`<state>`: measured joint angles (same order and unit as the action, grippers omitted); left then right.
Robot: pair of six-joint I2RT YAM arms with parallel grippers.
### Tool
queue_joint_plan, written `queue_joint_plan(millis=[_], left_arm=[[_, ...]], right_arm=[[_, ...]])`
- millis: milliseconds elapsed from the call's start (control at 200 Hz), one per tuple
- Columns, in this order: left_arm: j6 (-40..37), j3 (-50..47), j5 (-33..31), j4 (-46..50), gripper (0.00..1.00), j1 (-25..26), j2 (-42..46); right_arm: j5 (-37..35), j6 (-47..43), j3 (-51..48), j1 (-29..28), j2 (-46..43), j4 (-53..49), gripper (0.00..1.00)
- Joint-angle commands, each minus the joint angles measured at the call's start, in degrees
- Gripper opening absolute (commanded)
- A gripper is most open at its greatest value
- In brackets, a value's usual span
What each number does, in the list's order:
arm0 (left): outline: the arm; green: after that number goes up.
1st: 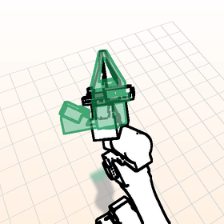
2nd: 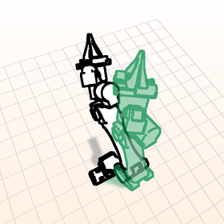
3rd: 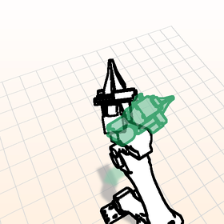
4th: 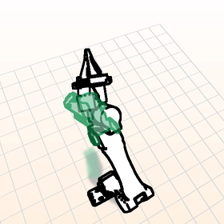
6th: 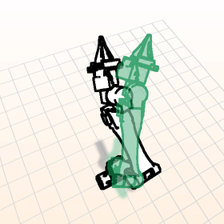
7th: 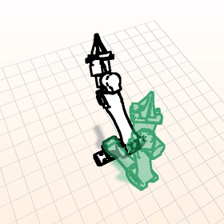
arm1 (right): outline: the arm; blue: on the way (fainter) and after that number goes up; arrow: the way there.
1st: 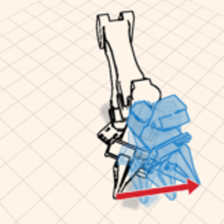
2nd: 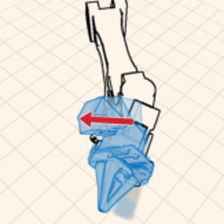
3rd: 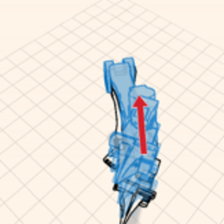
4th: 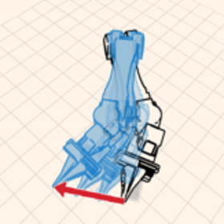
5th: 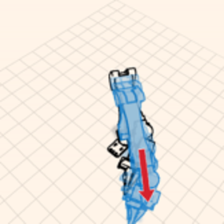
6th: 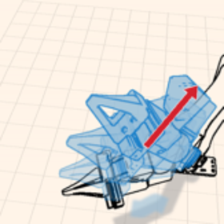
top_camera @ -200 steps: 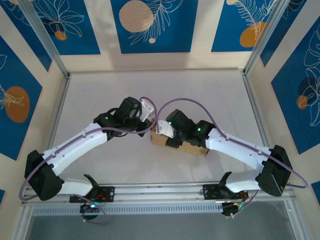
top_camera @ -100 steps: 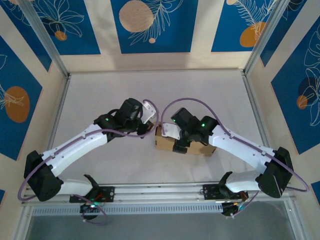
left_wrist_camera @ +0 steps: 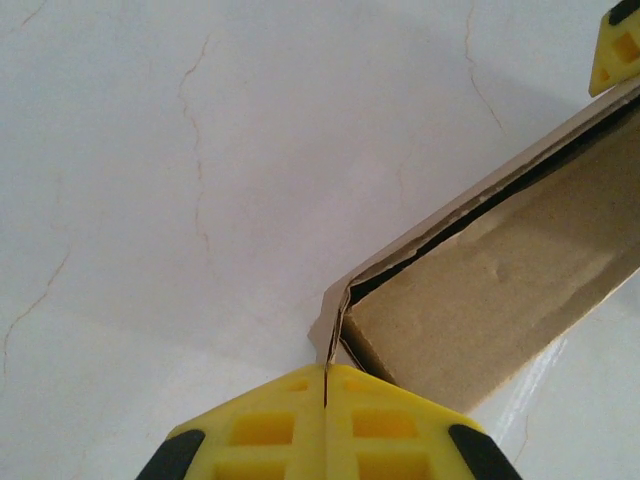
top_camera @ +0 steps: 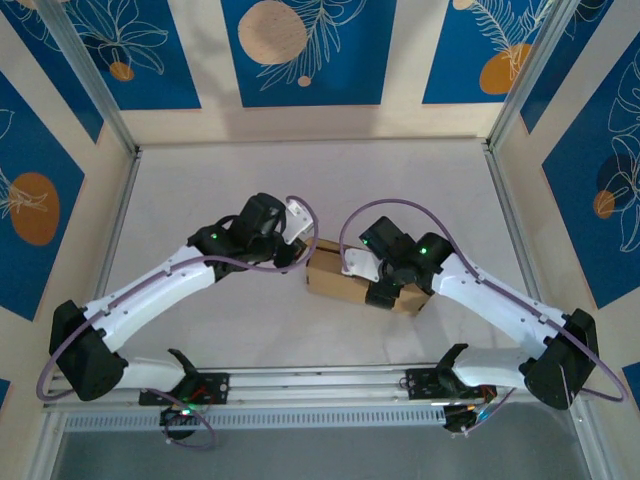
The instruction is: Fold the paper box
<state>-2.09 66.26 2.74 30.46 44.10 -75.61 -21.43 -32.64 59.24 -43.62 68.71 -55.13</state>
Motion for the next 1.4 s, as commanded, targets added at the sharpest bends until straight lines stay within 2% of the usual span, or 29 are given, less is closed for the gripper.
queue_joint_plan(millis=[0,290,605,930,1196,1391], left_arm=[[0.8,4.0,0.1,2.4,0.00,-0.4,-1.2],[9.8,9.3,5.9,6.5,0.00,-1.6,-4.1],[21.2,9.4,11.1,5.4,0.00,-4.4,-4.8],[31.6,4.9,12.5,1.0,0.00,-6.6,-4.3],[34.8,2.2,10.3,-0.3,0.00,-7.5,-3.5],[31.8,-0.6,8.9,-1.7,0.00,-7.5,-3.2]], right_arm=[[1.9,0.8,-1.4,-0.1,-0.8,-1.5,0.79],[0.9,1.6,-1.5,-1.8,1.8,-0.1,0.55],[-0.3,1.7,-1.9,-3.6,4.1,0.5,0.53],[-2.2,0.9,-1.4,-4.1,4.8,0.9,0.54],[-2.4,0.7,-0.2,-4.1,6.1,1.0,0.54],[-2.5,0.5,0.7,-4.2,6.7,0.5,0.53]])
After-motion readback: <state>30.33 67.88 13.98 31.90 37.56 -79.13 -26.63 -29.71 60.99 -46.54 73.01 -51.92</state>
